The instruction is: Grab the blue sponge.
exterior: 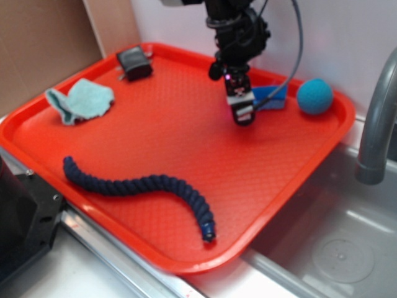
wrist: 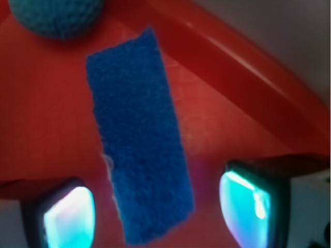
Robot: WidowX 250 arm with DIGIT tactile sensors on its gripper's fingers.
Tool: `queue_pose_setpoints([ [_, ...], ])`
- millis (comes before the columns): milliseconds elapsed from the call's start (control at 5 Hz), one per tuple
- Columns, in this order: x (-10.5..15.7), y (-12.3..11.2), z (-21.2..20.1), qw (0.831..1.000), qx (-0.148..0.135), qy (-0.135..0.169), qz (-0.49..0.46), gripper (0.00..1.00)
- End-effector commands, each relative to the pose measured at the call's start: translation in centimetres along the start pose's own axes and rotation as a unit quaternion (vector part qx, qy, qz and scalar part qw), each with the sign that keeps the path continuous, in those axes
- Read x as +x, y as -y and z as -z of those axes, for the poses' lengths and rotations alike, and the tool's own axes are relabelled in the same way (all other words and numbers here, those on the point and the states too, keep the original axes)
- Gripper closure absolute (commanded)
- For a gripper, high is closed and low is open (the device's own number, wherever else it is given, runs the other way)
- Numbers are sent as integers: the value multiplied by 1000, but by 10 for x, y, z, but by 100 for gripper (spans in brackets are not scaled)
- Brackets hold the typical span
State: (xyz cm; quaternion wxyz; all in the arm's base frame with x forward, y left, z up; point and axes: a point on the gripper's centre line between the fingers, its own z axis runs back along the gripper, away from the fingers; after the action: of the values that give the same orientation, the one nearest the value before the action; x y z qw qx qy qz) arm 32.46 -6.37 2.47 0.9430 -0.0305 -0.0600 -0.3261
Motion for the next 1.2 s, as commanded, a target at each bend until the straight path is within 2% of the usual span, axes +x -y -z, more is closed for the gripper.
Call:
queue_pose_setpoints([
  [0, 14, 15, 3, 1000, 9, 19, 11, 100],
  [200, 9, 15, 3, 1000, 11, 16, 3, 100],
  [400, -8, 18, -27, 999, 17, 20, -39, 100],
  [600, -49, 40, -82, 988, 33, 42, -147, 100],
  [800, -83, 68, -137, 965, 21, 48, -258, 100],
  [1000, -102, 83, -190, 928, 45, 39, -367, 100],
])
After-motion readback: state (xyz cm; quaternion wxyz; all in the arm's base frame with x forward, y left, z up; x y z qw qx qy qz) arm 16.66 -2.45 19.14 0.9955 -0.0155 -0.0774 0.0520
